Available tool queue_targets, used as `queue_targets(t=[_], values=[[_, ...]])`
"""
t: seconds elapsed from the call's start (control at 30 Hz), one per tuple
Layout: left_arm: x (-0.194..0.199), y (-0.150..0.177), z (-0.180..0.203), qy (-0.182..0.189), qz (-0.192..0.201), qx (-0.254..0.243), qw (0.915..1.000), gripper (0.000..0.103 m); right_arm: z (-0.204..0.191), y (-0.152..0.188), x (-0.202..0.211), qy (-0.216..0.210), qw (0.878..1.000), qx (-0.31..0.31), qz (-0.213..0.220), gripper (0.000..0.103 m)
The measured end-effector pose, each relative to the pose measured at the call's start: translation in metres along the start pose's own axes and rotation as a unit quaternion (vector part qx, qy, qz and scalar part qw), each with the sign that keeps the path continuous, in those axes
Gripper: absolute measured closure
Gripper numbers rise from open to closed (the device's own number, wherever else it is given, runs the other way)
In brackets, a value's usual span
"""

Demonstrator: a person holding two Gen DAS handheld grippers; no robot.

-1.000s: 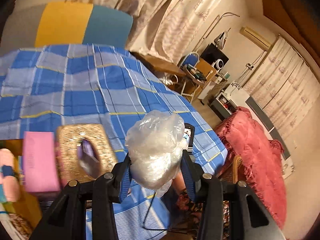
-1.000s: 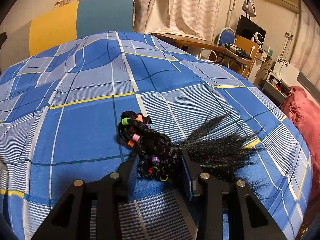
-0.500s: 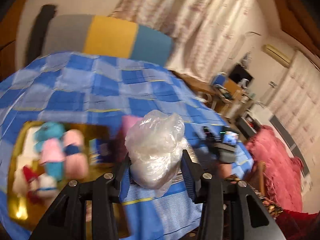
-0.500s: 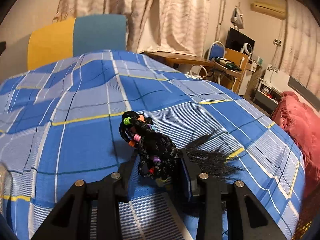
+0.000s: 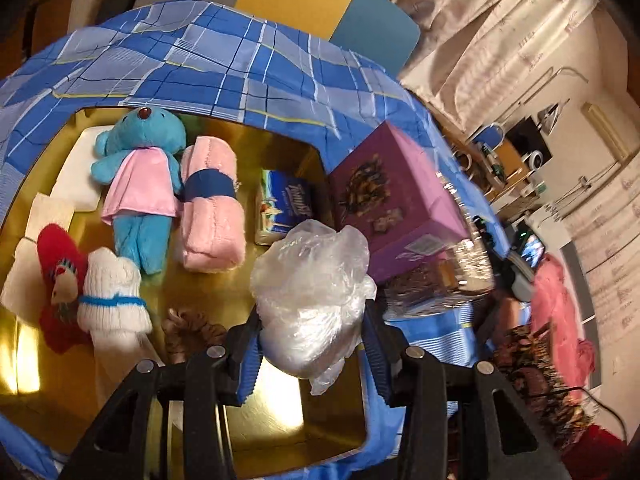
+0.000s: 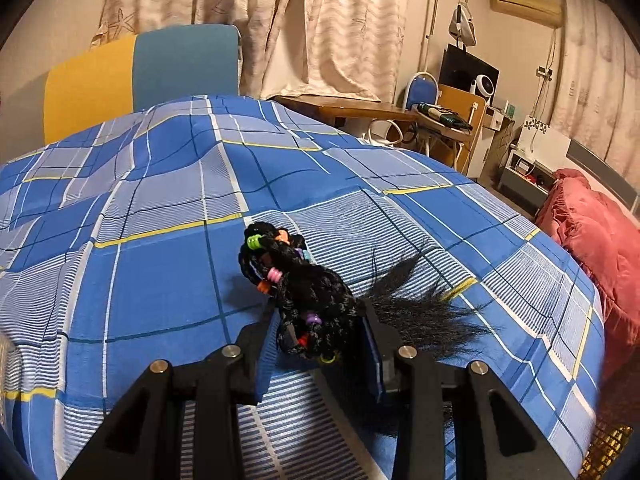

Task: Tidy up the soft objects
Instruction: 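Carry the white hair tie into the tray and release it with the left tool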

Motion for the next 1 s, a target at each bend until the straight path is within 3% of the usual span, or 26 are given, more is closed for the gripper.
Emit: queue_targets(t=[0.27,0.37,0.53,0.73,1.0], values=[[-0.025,-0.004,-0.015,0.002,-0.019,0.024,0.9995,0.057,-0.004,0.001,0.000,0.006,1.000,0.012,-0.002,0.065],[-0.031,-0.003,-0.018,0.009,-0.027,0.037,0.9989,0.051,-0.004,0.001,-0.001,0.006,1.000,0.013,-0.003,0.065],[-0.020,-0.009,-0.015,-0.001,-0.003,0.031,0.9995,0.029,-0.004,0.002,-0.002,0.007,1.000,0.014,-0.006,0.065],[-0.011,-0.015,-0.010,-0.006,0.010,0.021,0.9997,0.029,-0.004,0.001,-0.002,0.009,1.000,0.014,-0.003,0.065],[0.024,-0.011,-0.013,-0.046,0.060,0.004,0.9971,0.029,0.005,0.000,0.007,-0.001,1.000,-0.010,0.002,0.065]])
Point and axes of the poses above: each gripper's, at about its wrist camera, not at the fingertips, and x roughly against the way its jaws point, z to its right, y to its underside, the point moved 7 cm from there along -x, roughly the way its jaws point, and after that the axes turned 4 degrees about y, right-handed, at the moved point
